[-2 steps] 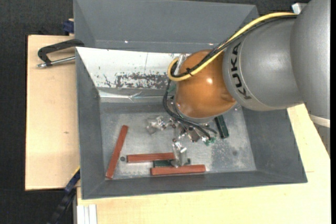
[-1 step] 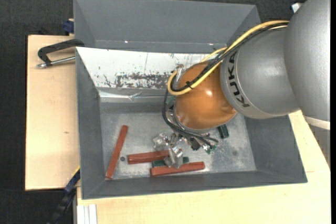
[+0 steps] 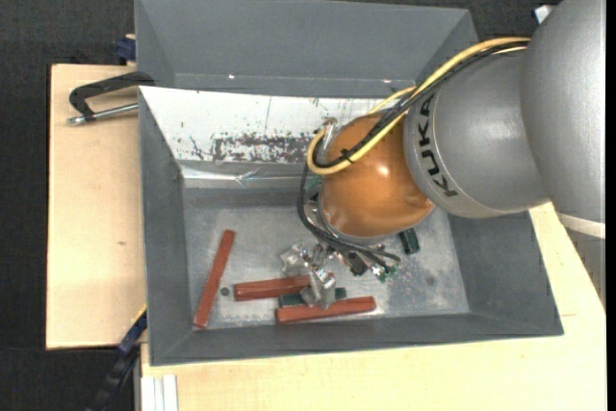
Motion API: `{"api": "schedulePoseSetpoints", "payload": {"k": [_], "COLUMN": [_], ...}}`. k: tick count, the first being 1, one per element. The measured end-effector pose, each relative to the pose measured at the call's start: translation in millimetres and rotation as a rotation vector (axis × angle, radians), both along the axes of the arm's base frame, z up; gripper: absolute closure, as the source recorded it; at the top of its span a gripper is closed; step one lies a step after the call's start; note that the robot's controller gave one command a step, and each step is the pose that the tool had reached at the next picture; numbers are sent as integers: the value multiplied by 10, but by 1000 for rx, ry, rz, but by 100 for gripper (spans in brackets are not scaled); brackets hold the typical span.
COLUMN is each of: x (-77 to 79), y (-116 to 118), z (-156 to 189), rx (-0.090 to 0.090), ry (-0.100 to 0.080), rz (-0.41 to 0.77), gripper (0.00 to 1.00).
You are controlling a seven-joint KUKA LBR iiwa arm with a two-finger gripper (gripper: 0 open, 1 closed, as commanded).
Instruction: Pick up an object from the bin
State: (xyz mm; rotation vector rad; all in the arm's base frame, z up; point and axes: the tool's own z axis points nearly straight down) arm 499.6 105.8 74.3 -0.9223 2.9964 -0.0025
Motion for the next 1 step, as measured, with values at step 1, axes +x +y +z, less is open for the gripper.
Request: {"api": "schedulePoseSetpoints", "payload": {"k": [1], "x": [167], "y": [134], "z": [1608], "rx": [3], "ry": [-2], "rz": [-9], "gripper": [100]}}
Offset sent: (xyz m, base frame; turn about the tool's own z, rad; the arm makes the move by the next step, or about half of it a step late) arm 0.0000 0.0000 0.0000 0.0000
